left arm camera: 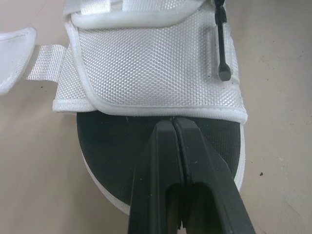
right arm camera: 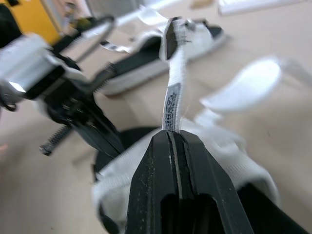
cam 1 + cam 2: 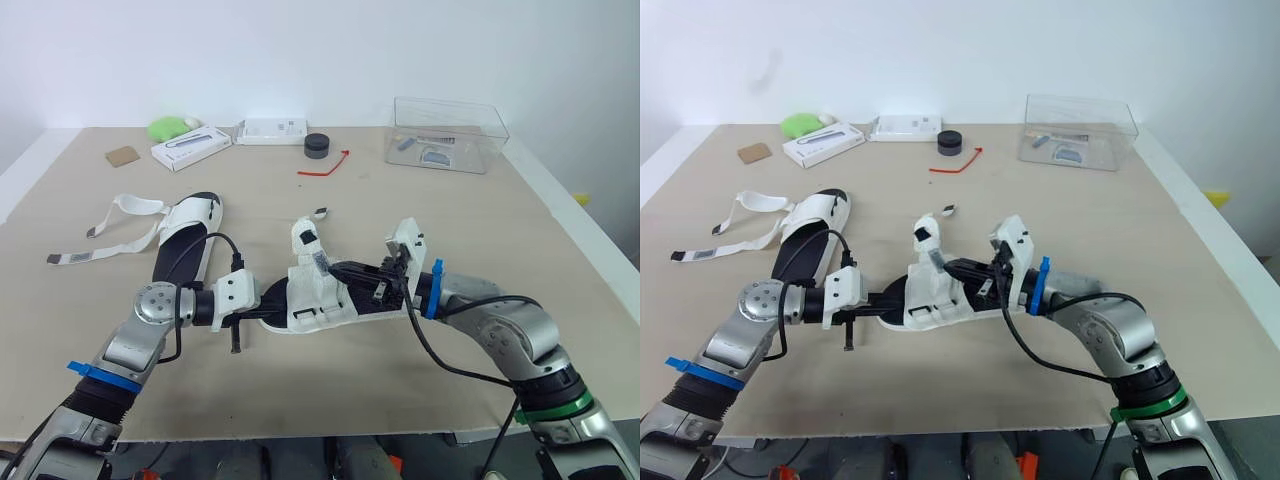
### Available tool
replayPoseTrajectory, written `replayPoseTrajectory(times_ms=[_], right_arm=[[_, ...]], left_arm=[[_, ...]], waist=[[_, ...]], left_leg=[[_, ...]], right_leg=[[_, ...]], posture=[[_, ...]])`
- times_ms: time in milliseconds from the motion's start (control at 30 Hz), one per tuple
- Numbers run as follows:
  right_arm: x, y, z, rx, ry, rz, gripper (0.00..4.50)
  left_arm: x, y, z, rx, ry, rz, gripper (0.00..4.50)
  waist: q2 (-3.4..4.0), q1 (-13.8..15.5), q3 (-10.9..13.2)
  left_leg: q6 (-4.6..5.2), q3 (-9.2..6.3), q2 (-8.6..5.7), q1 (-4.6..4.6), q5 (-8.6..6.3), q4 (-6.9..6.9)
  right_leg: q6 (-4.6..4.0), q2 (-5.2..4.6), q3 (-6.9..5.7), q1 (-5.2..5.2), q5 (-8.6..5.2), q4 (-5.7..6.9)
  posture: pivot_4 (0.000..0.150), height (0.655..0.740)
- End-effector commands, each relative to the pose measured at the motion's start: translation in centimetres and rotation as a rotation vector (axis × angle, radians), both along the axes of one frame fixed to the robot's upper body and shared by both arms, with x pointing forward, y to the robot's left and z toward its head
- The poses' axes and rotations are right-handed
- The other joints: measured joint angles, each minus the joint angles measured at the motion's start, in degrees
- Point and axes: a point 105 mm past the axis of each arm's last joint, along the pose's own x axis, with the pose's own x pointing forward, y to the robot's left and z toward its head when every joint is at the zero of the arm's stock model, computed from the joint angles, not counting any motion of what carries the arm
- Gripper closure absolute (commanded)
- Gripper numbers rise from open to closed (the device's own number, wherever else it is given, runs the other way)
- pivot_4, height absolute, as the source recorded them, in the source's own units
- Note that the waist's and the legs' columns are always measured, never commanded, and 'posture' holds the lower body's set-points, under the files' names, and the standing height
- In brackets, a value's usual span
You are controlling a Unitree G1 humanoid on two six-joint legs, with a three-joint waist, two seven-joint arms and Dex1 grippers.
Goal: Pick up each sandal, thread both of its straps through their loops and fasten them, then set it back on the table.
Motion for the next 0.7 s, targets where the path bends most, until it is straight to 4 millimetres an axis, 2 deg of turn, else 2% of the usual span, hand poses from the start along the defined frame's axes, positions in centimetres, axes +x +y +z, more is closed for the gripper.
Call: replayPoseTrajectory(times_ms=[33,167,400,433,533,567,600,700], right_arm=[[1.0,-0.6,0.3,-0.036,-0.005,-0.072,4.39],[1.5,-1.0,-0.3,-0.072,0.006,-0.121,4.39],[2.2,-1.2,-0.2,-0.088,0.002,-0.152,4.39],[2.4,-1.2,0.2,-0.077,-0.017,-0.157,3.98],[2.6,-1.2,1.8,-0.076,-0.112,-0.159,3.25],[2.7,-1.2,2.4,-0.074,-0.146,-0.159,2.57],[2.7,-1.1,3.1,-0.074,-0.187,-0.15,2.41],[2.8,-0.3,5.3,-0.05,-0.264,-0.116,2.41]], left_arm=[[-0.4,0.6,-2.4,0.067,0.08,0.021,4.5],[-0.5,0.7,-2.5,0.068,0.08,0.023,4.5],[-0.6,0.4,-2.5,0.065,0.08,0.019,4.5],[-0.6,0.4,-2.5,0.065,0.079,0.019,4.5],[-0.6,0.4,-2.6,0.065,0.08,0.019,4.5],[-0.6,0.4,-2.6,0.065,0.081,0.019,4.5],[-0.7,0.4,-2.6,0.066,0.081,0.019,4.5],[-0.7,0.4,-2.6,0.067,0.081,0.019,4.5]], waist=[[0.01,0.0,0.0],[0.01,0.0,0.0],[0.02,0.0,0.0],[0.01,0.0,0.0],[0.01,0.0,-0.1],[0.01,0.0,-0.1],[0.01,0.0,-0.1],[0.04,-0.1,0.0]], left_leg=[[0.0,0.01,0.0,0.0,0.0,0.0],[0.01,0.0,0.0,0.0,0.0,0.0],[0.01,0.03,0.0,0.01,0.01,0.01],[0.02,0.02,0.0,0.02,0.01,0.01],[0.02,0.03,0.0,0.01,0.01,0.01],[0.02,0.04,-0.01,0.01,0.01,0.01],[0.02,0.04,-0.01,0.0,0.01,0.01],[0.02,0.09,-0.01,-0.01,0.01,0.0]], right_leg=[[0.0,0.0,0.0,0.0,0.0,0.0],[0.04,0.02,0.0,0.0,0.02,0.0],[0.06,0.03,-0.01,0.0,0.03,0.0],[0.07,0.03,-0.02,0.0,0.04,0.0],[0.08,0.03,-0.02,0.0,0.05,0.0],[0.08,0.03,-0.03,-0.01,0.05,0.0],[0.09,0.03,-0.05,-0.02,0.05,0.0],[0.09,0.04,-0.05,-0.06,0.04,-0.01]], posture=[[0.15,0.74],[0.15,0.74],[0.15,0.74],[0.15,0.74],[0.15,0.74],[0.15,0.74],[0.15,0.74],[0.15,0.74]])
